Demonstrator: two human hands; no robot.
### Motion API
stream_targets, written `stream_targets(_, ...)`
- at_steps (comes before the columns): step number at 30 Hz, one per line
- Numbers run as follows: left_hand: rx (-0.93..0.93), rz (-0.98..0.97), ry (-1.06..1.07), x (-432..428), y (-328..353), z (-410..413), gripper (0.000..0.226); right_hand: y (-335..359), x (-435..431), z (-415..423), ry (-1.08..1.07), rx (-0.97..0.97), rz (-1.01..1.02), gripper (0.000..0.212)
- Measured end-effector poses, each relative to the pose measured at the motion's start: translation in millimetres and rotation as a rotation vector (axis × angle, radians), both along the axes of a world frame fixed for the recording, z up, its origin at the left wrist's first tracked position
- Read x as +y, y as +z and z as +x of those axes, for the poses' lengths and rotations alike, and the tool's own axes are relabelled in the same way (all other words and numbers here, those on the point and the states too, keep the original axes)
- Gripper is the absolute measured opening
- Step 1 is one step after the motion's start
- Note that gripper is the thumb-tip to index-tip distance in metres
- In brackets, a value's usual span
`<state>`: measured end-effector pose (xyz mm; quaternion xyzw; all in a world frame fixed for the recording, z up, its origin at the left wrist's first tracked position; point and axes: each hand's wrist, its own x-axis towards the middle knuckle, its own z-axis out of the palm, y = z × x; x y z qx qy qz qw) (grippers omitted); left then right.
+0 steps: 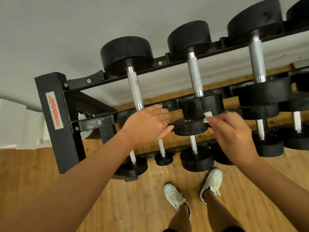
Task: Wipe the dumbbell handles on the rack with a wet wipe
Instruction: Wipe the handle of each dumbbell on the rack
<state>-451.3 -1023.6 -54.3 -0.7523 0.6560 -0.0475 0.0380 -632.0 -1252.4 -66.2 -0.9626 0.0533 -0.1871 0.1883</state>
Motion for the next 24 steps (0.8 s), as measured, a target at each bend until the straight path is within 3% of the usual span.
stream_targets(3, -0.005, -0.017, -0.012, -0.8, 0.7, -0.6, 0.052, 8.6, 0.8, 23.4, -0.016, -0.034, -0.022, 0.025)
stream_targets(6, -0.004, -0.015, -0.022, -1.4, 2.6, -0.5, 0.053, 5.9, 13.6, 62.7, 0.025, 0.064, -0.05, 0.02)
stream_targets(10, -0.023, -0.016, -0.032, -2.1, 2.9, -1.1, 0.054, 4.0, 36.1, 93.1, 0.227, 0.216, -0.229, 0.029)
stream_targets(13, -0.012, -0.01, -0.026, -1.5, 0.6, -0.4, 0.056, 6.8, 28.8, 81.4, 0.265, 0.245, -0.298, 0.03)
stream_targets(17, 0.01, -0.038, -0.03, -0.3, -0.4, 0.1, 0.054, 17.4, -2.0, 43.8, 0.099, 0.188, -0.17, 0.032)
stream_targets(21, 0.076, -0.048, 0.03, -1.1, 3.0, -2.8, 0.055, 29.8, -31.4, 22.5, -0.136, 0.159, 0.207, 0.025)
stream_targets(24, 0.14, -0.056, 0.155, -16.5, 6.7, -18.9, 0.056, 37.1, -53.0, 13.3, -0.181, 0.174, 0.331, 0.028)
